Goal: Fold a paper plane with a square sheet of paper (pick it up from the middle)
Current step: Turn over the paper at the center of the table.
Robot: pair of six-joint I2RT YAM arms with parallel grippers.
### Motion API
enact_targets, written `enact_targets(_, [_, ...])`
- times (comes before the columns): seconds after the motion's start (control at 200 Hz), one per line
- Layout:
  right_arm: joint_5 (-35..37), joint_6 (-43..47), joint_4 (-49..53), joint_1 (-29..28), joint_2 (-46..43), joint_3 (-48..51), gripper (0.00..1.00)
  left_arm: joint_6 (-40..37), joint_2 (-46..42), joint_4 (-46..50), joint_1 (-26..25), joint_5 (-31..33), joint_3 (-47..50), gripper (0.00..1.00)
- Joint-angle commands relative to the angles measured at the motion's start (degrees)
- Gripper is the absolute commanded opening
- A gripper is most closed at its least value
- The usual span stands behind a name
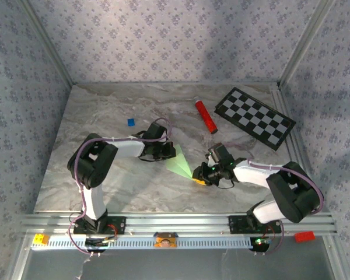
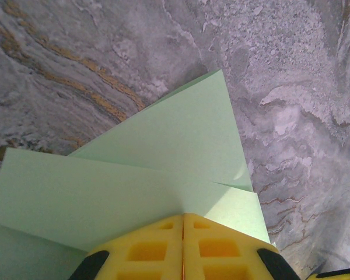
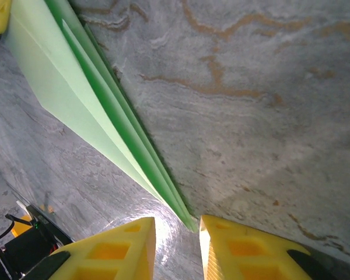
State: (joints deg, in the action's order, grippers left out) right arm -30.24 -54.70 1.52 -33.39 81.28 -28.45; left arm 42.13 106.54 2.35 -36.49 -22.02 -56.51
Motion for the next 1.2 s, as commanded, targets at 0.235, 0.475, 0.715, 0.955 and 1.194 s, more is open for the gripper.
enact_targets(0.235, [-1.07,-0.94,-4.74,-0.63,1.08,-0.68,0.28,0.32,-0.19,3.37,0.26,1.17,0.88,0.07])
enact_targets(0.475, [-1.78,-1.29,-9.26,-0.25,1.18,0.43,0.29,0.38,-0.19,3.45,0.38,1.15,0.88,0.07])
enact_targets(0.715, [-3.82,-0.59,-12.08,0.25,2.45,0.15,0.29,0.54,-0.11,3.36,0.42,1.01,0.79,0.07])
enact_targets(0.955, [-4.78,-0.25,-13.56,0.60,3.85,0.10,0.25,0.76,-0.11,3.10,0.45,0.84,0.79,0.07])
enact_targets(1.194, [-5.35,0.62,-13.44,1.14,3.71,0.69,0.14,1.01,-0.76,2.57,0.38,0.41,0.91,0.08])
